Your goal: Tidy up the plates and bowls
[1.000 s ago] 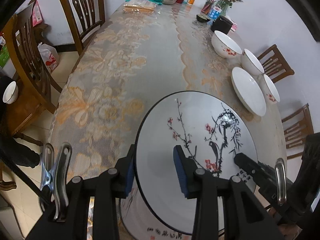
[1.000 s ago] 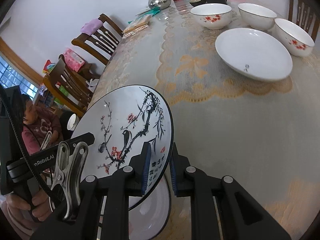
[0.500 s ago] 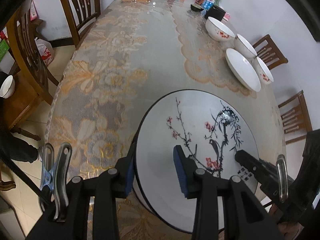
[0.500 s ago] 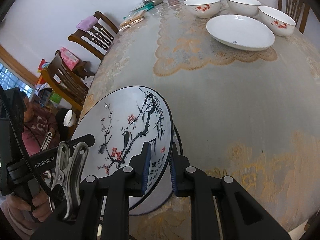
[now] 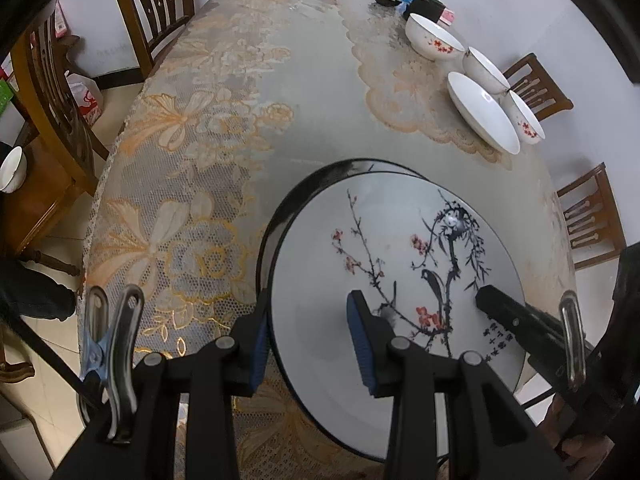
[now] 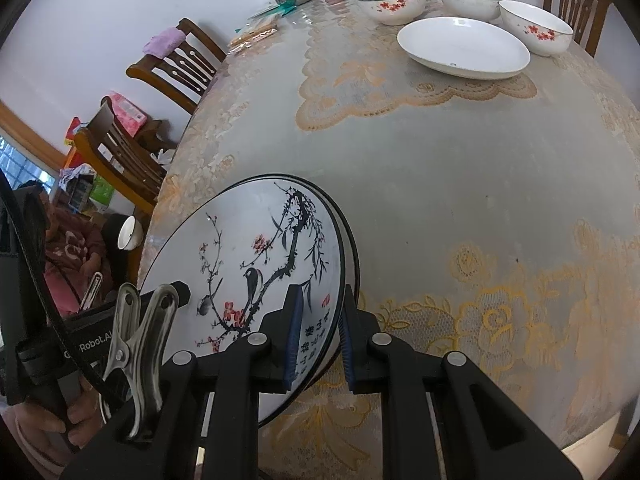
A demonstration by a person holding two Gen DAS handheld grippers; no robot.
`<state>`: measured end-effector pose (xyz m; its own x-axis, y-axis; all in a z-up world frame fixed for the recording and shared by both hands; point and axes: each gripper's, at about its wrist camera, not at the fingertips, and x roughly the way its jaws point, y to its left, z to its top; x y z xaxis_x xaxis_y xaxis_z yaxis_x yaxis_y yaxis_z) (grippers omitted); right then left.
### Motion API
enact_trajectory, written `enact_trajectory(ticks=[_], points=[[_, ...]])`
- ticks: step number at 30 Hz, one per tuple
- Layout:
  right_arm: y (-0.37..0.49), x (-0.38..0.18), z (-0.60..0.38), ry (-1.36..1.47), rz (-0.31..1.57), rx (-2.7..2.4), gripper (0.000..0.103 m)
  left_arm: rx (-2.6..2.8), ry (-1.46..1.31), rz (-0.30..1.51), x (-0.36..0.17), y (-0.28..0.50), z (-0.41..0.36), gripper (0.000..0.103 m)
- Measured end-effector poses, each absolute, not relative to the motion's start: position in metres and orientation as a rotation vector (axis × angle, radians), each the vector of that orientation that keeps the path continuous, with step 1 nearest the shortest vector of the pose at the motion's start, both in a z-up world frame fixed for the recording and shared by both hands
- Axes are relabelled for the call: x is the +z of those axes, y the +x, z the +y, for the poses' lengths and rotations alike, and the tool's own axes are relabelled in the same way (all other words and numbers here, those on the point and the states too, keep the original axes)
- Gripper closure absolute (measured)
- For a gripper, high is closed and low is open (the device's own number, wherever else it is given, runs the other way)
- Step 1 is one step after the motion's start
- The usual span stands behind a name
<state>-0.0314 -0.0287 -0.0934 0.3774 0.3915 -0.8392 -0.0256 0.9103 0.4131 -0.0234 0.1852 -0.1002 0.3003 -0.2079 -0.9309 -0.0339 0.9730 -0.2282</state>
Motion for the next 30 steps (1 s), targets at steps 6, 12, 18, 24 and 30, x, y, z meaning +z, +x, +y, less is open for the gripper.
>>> enact_trajectory(ticks=[6,12,18,24,30], points=[[-0.033,-0.097,-0.030,0.361,1.165,0.254,0.084,-0.119,-0.197,1.269,-0.104,-0.024,0.180,0.065],[-0.032,-0.102,-0.031,0.341,1.187,0.219,0.084,-0.127,-0.199,1.290,-0.112,-0.024,0.174,0.066],[-0.033,-0.104,-0.034,0.332,1.182,0.209,0.084,-0.130,-0.195,1.291,-0.116,-0.023,0.172,0.066],[-0.034,-0.106,-0.035,0.346,1.179,0.213,0.084,-0.128,-0.193,1.285,-0.116,-0.025,0.173,0.066],[-0.032,-0.107,-0.035,0.350,1.173,0.212,0.083,-0.115,-0.199,1.293,-0.115,-0.023,0.173,0.066]])
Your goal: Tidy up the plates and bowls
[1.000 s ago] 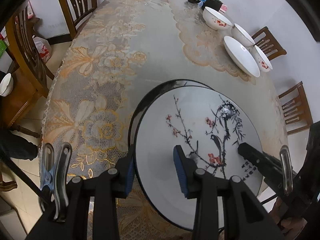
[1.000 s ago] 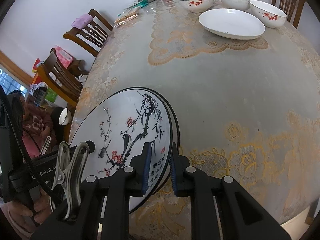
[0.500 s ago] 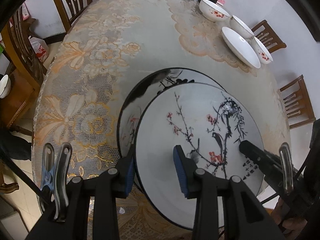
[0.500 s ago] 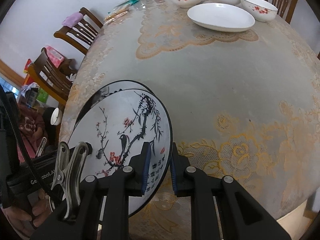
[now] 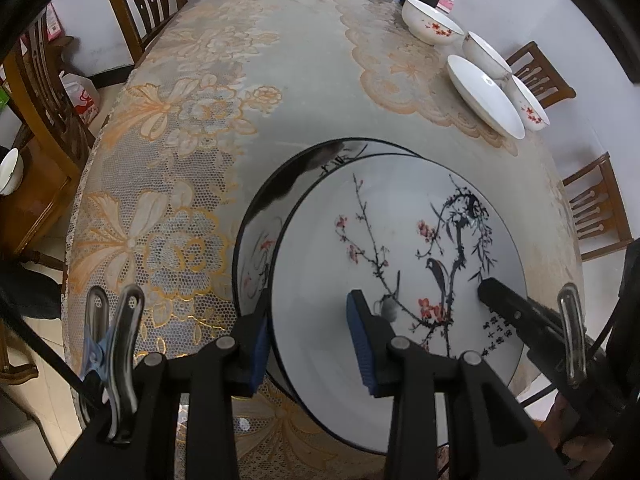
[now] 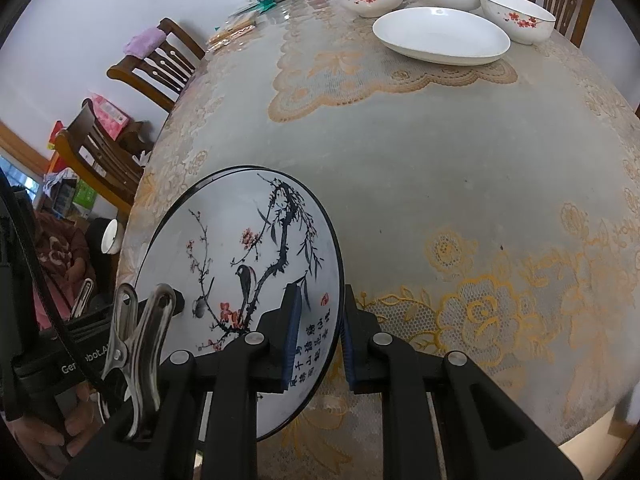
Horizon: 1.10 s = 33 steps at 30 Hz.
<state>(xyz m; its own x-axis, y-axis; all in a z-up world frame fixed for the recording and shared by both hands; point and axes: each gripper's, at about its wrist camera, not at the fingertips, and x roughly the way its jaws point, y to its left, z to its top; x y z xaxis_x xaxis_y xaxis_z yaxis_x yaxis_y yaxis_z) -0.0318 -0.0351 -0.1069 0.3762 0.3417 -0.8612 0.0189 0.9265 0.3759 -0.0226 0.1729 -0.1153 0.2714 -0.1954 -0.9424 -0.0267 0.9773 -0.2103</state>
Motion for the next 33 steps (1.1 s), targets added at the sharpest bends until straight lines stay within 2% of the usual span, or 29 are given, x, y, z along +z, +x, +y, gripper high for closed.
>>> enact_trajectory(ticks=[18,22,33], points=[[-0.044,-0.096,-0.048,0.398,1.152,0.220,0.084,-0.106,-0.140,1.316,-0.116,-0.019,0.166,0.066],[-0.046,-0.096,-0.051,0.383,1.146,0.216,0.094,-0.104,-0.138,1.326,-0.115,-0.019,0.166,0.066],[-0.043,-0.099,-0.053,0.435,1.142,0.217,0.095,-0.107,-0.131,1.253,-0.096,-0.020,0.172,0.062]])
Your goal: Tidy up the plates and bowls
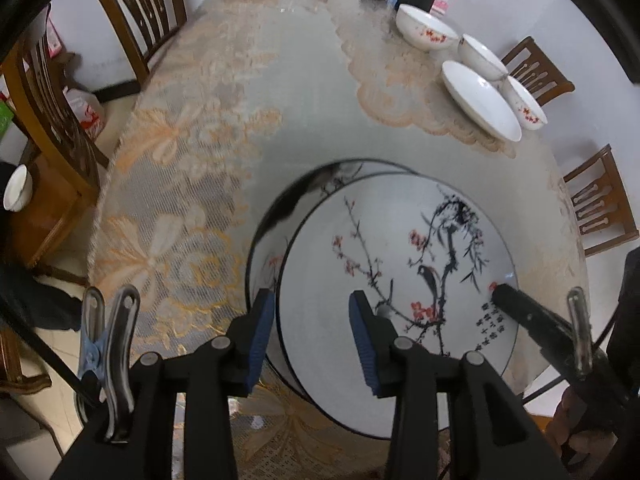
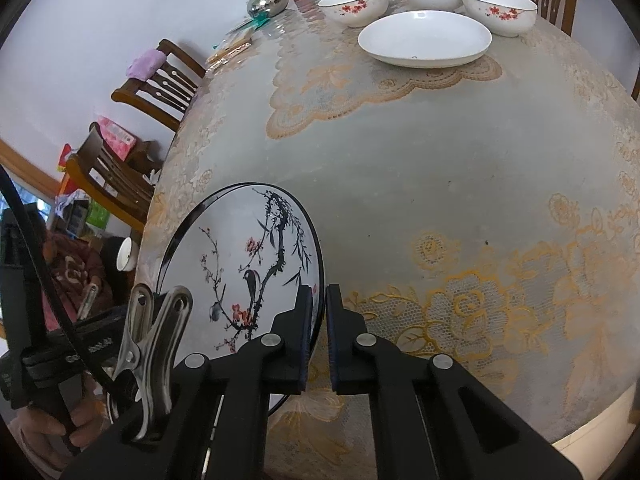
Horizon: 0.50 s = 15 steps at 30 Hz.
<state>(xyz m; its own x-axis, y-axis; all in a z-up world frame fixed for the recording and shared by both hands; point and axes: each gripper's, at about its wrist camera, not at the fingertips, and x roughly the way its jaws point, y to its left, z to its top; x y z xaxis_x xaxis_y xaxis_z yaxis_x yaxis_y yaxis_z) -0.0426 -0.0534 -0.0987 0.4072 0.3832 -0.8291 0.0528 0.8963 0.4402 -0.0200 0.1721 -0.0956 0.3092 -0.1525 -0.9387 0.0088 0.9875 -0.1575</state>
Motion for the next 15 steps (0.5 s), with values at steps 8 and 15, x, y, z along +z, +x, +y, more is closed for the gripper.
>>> enact_trajectory(ticks=[8,15], points=[[-0.040,-0.102,-0.047,0.410,1.146,0.226,0.095,-0.054,-0.125,1.244,-0.098,-0.024,0.181,0.062],[-0.037,-0.104,-0.040,0.375,1.147,0.227,0.095,-0.002,-0.119,1.241,-0.102,-0.025,0.192,0.062]])
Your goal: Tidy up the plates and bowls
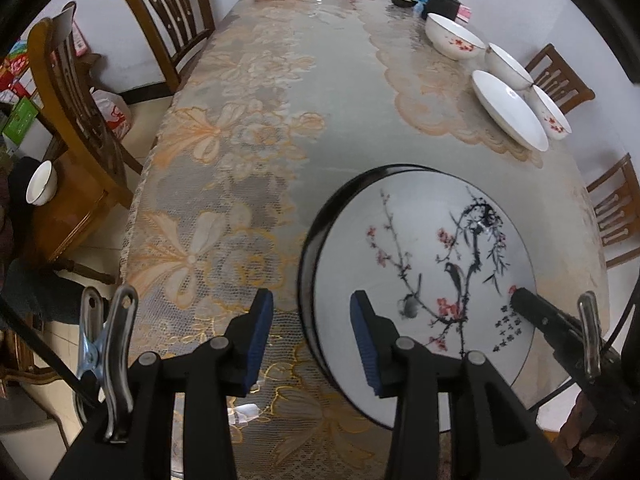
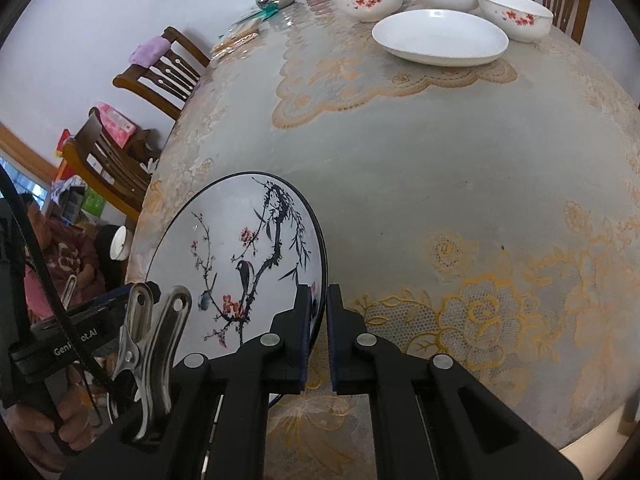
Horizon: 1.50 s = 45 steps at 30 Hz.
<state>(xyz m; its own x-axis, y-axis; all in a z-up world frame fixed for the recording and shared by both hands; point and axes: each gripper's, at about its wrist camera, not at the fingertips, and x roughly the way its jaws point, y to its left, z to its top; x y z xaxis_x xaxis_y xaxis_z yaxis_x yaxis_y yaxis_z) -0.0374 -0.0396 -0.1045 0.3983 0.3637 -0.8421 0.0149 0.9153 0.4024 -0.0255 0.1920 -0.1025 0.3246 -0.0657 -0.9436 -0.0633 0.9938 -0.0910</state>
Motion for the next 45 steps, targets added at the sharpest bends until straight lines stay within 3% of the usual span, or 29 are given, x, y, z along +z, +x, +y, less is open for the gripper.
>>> enact_trajectory(ticks=[12,16,18,22,30,35,45], points=[[-0.042,-0.092,-0.037,0.298,1.128,0.195,0.089,-0.039,-0.162,1.276,-0.115,-0.027,0.192,0.061],[-0.041,-0.094,-0.032,0.263,1.122,0.201,0.089,-0.053,-0.165,1.285,-0.118,-0.026,0.191,0.062],[-0.040,-0.096,-0.028,0.261,1.128,0.218,0.096,-0.060,-0.163,1.287,-0.119,-0.026,0.190,0.063],[-0.037,-0.098,-0.026,0.249,1.117,0.207,0.096,-0.079,-0.146,1.287,-0.120,-0.027,0.187,0.069],[-0.036,-0.101,-0.036,0.351,1.143,0.214,0.095,-0.076,-0.135,1.285,-0.118,-0.025,0.187,0.069],[-0.040,-0.100,-0.044,0.428,1.137,0.230,0.080,-0.060,-0.101,1.253,-0.108,-0.026,0.189,0.068],[-0.049,-0.083,-0.053,0.453,1.099,0.203,0.075,-0.065,-0.116,1.214,-0.090,-0.028,0.193,0.064]])
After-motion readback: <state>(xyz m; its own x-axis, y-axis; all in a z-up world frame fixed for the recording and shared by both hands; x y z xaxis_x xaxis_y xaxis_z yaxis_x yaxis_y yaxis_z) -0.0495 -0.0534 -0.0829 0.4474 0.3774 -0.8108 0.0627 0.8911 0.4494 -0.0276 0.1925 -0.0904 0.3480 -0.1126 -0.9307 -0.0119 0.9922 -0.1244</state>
